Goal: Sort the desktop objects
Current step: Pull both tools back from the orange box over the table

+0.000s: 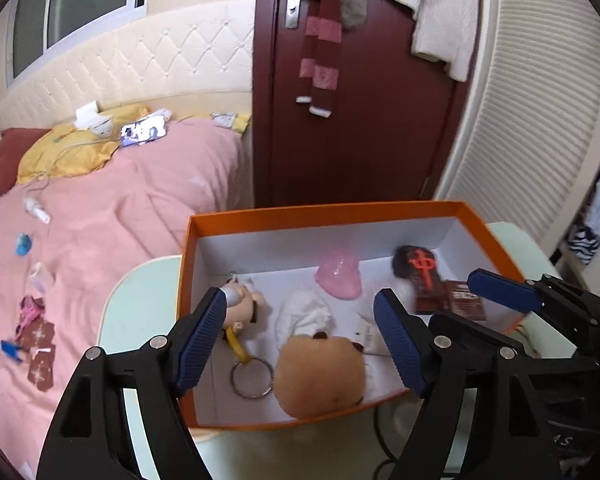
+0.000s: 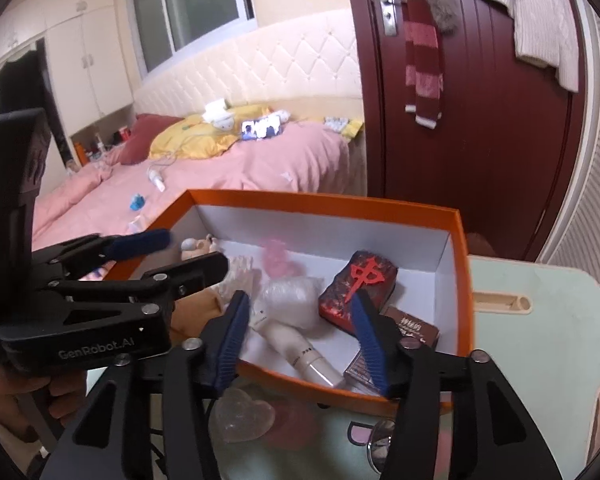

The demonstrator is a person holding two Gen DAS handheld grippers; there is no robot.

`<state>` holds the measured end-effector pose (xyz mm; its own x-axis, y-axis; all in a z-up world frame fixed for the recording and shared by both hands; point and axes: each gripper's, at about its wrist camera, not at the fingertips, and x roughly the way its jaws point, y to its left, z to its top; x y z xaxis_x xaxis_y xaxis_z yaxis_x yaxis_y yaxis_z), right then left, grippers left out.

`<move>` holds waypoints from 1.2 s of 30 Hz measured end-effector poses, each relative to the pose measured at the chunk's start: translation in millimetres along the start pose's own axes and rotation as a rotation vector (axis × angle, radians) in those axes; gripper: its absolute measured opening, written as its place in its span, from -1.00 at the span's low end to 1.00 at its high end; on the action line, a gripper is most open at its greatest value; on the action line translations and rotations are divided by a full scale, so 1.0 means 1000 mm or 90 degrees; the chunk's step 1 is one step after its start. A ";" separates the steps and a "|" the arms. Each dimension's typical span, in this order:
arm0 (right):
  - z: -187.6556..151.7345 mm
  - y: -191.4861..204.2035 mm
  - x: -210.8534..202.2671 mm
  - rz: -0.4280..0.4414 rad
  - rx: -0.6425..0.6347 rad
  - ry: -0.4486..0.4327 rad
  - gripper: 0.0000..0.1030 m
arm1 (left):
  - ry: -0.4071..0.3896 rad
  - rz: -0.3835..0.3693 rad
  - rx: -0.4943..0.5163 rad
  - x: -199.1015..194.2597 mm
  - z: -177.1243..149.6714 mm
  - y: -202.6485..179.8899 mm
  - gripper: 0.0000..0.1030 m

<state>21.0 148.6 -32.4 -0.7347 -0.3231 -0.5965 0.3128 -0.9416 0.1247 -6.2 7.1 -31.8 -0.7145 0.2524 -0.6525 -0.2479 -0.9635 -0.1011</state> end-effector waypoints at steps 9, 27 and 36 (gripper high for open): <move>-0.011 0.006 -0.035 -0.016 -0.027 0.007 0.33 | 0.002 0.028 -0.009 -0.043 -0.015 0.005 0.49; -0.095 -0.020 -0.043 -0.093 0.083 0.153 0.53 | 0.113 0.102 0.011 -0.028 -0.095 -0.016 0.53; -0.108 -0.010 -0.035 -0.151 0.040 0.160 1.00 | 0.135 0.099 -0.006 -0.009 -0.099 -0.015 0.99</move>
<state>108.2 180.0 -98.3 -0.6095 -0.0682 -0.7898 0.1072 -0.9942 0.0031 68.6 10.1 -98.8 -0.5898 0.0770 -0.8039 -0.1388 -0.9903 0.0070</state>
